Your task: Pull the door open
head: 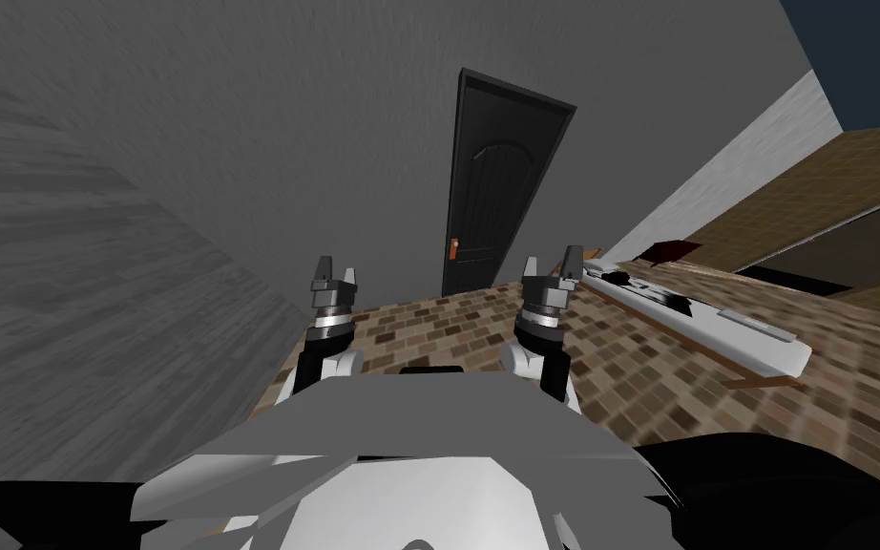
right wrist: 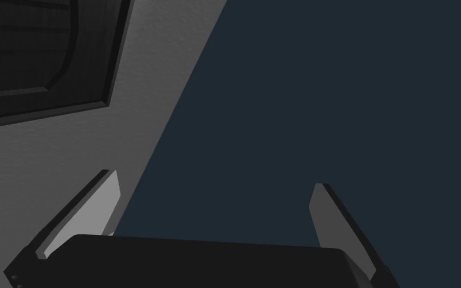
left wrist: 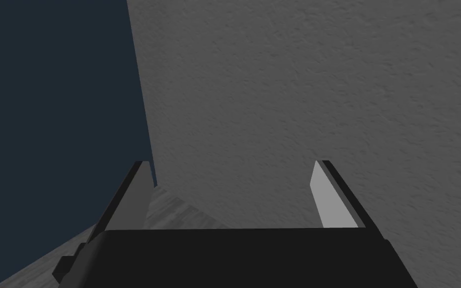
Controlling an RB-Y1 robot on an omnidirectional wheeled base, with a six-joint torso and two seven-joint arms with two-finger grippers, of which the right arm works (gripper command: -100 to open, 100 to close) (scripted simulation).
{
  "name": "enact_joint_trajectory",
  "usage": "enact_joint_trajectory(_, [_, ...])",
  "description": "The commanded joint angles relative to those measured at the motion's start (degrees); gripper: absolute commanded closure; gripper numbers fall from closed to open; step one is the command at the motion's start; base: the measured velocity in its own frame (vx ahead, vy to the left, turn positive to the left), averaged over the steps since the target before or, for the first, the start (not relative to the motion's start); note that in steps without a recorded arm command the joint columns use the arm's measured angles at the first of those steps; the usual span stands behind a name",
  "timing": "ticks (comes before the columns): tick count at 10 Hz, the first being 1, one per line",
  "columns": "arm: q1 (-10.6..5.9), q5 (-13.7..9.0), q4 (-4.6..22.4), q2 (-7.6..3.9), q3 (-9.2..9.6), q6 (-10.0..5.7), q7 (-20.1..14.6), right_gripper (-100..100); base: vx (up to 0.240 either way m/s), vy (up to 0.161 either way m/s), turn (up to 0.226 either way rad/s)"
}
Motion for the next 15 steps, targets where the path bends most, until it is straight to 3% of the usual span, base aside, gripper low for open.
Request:
enact_joint_trajectory(1, [0.42,1.23,1.12,-0.9,-0.45,-0.26,1.06,-100,0.089,0.006,0.057])
enact_joint_trajectory(8, [2.12,6.14,5.57,-3.34,-2.24,-1.28,5.3,-100,0.167,-0.011,0.06])
enact_joint_trajectory(15, [4.9,14.21,12.88,-5.28,-5.18,-2.96,12.27,-100,0.203,-0.033,0.089])
